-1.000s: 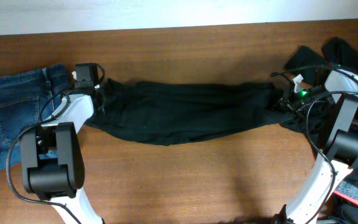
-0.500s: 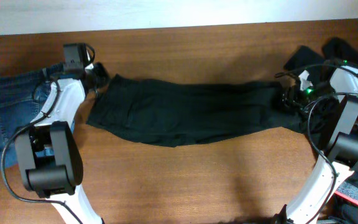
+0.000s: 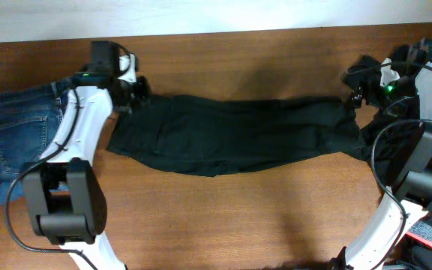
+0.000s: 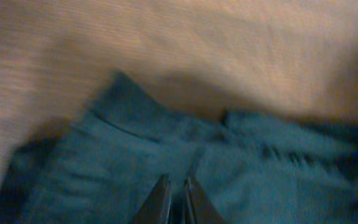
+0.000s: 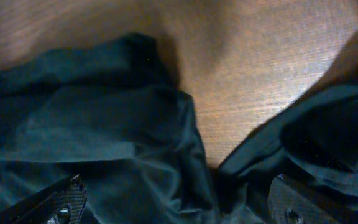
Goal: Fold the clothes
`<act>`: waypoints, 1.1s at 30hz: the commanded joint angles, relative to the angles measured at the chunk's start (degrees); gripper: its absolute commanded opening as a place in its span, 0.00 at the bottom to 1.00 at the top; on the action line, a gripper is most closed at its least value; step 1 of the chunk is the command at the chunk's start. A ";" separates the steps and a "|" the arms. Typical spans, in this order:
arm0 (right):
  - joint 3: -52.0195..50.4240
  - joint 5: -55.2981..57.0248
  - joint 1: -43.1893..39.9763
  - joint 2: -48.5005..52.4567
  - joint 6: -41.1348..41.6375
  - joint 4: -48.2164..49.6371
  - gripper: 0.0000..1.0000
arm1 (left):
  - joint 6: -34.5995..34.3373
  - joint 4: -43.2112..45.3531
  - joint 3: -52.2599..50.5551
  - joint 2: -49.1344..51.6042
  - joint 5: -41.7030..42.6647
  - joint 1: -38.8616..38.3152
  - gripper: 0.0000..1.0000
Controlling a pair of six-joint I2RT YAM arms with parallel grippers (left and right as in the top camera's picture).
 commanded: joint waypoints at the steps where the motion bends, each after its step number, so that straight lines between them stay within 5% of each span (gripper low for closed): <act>1: 2.58 0.55 2.36 -3.02 -1.57 -1.20 0.99 | 5.79 -2.12 0.85 -1.51 1.64 -2.54 0.09; 8: 2.84 -1.03 11.58 -3.93 -13.66 -4.94 0.99 | 6.40 -7.37 0.50 -1.11 -5.44 -4.85 0.06; 11: 1.92 -4.17 17.46 -3.52 -20.31 -5.40 0.69 | 6.38 -7.61 -0.39 -0.09 -5.29 -4.85 0.06; 12: 1.60 -3.82 18.88 -3.52 -21.62 -5.40 0.48 | 6.36 -7.61 -0.74 0.24 -5.27 -4.85 0.06; 14: 0.61 -2.40 21.99 -3.52 -23.21 -5.11 0.36 | 6.12 -7.58 -1.70 0.63 -5.27 -4.85 0.06; 24: -7.43 -0.68 33.68 -2.86 -26.10 2.01 0.35 | 5.95 -7.80 -8.92 1.14 -5.27 -4.85 0.06; 33: -15.89 0.90 37.31 -2.80 -25.42 19.41 0.38 | 5.95 -7.34 -13.22 1.14 -5.27 -4.85 0.06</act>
